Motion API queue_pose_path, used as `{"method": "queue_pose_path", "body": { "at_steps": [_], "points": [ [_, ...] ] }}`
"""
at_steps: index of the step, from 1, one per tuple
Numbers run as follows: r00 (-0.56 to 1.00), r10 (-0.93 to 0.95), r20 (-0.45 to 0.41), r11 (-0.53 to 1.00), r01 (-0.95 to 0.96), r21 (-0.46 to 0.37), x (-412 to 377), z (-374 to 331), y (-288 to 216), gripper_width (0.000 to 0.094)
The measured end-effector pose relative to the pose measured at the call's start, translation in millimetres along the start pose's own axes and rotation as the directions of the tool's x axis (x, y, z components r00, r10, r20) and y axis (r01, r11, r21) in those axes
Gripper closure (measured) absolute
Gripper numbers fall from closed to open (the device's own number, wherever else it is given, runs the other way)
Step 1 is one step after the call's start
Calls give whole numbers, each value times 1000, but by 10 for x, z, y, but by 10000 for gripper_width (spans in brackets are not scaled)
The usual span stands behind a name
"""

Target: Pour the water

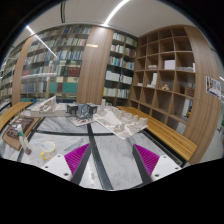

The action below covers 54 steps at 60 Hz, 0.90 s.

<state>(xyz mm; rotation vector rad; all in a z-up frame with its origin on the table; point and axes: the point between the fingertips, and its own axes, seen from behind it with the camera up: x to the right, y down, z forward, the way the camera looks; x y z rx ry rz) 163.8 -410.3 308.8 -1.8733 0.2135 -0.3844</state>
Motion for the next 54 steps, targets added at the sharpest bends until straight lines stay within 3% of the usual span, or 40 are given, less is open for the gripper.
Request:
{"method": "queue_pose_path", "body": {
  "at_steps": [12,21,30,39,54],
  "points": [
    [999,-36,23,997,38,-65,-271,81,537,82],
    [992,-66,107,988,80,-132,-917,80,1240,84],
    [964,-58,258,978,107,-178,-1976,-68,1730,79],
    [925,-48,377,988,99,-118,-3191,-103,1712,78],
    [880,-1,475,999,17,-31,-4937,195,1353,78]
  ]
}}
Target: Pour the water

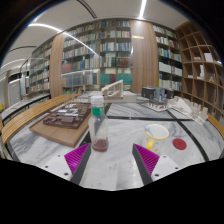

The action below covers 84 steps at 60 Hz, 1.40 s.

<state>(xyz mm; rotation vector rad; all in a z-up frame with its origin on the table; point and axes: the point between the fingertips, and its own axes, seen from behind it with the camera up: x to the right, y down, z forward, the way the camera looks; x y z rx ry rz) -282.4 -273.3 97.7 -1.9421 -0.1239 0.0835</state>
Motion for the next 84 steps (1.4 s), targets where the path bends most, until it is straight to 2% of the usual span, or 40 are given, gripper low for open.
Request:
{"method": "queue_pose_path", "body": {
  "at_steps": [9,16,23,26,36,45,51,54,57,59,62,66,70,75,81,84],
  "points": [
    [1000,0,-24,998,1,57,-322,661,-174,80],
    [999,9,-48,998,-6,66,-412,1140,-180,110],
    [996,-4,-84,997,10,75,-388,1460,-172,252],
    [996,-2,-90,997,9,82,-376,1528,-180,393],
    [997,16,-75,994,-7,113,-371,1527,-242,517],
    [994,103,36,981,-107,160,-439,1312,-535,532],
    [931,301,208,921,-340,189,-576,989,-1052,534],
    [850,416,323,856,-486,175,-512,828,-1337,534],
    [734,530,425,763,-631,140,-454,614,-1621,535],
    [627,613,481,681,-728,81,-524,486,-1788,535],
    [413,728,546,520,-853,-47,-389,448,-1899,535],
    [73,815,575,252,-938,-239,-180,356,-2051,538],
    [-227,804,550,-1,-925,-380,86,328,-2147,540],
    [-463,742,485,-217,-850,-480,383,257,-2042,537],
    [-588,698,407,-356,-780,-515,529,438,-1748,534],
    [-627,678,384,-413,-757,-507,571,535,-1658,536]
  ]
}}
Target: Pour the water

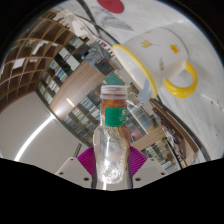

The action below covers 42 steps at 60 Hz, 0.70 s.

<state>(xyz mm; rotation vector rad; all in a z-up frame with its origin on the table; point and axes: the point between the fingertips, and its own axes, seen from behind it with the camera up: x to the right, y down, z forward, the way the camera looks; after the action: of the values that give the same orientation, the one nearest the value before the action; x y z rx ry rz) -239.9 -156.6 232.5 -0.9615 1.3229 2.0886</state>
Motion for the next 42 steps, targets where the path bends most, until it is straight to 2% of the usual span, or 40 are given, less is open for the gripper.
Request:
{"method": "queue_pose_path", "body": {
  "at_steps": [6,8,14,17,19,22,24,28,30,31,33,39,42],
  "points": [
    [995,98,7,995,-98,23,11,-242,-188,536],
    [995,98,-7,995,-98,28,70,-83,-192,535],
    [998,60,-28,998,-60,-12,-1,-249,-81,538],
    [999,-14,-35,999,12,-39,-31,1,-23,537],
    [996,-79,-33,995,76,-66,-163,-124,63,536],
    [974,-224,-29,969,220,-107,-283,-217,197,538],
    [935,-355,-22,929,350,-122,-472,97,282,537],
    [790,-612,19,779,607,-155,-783,68,328,536],
    [683,-730,42,672,727,-143,-983,104,327,535],
    [627,-777,56,616,776,-131,-1011,-119,385,535],
    [494,-868,47,487,867,-111,-1137,159,406,534],
    [101,-994,49,99,994,-50,-1648,-75,113,535],
    [-93,-996,-3,-92,995,-44,-1710,52,-53,535]
  ]
}}
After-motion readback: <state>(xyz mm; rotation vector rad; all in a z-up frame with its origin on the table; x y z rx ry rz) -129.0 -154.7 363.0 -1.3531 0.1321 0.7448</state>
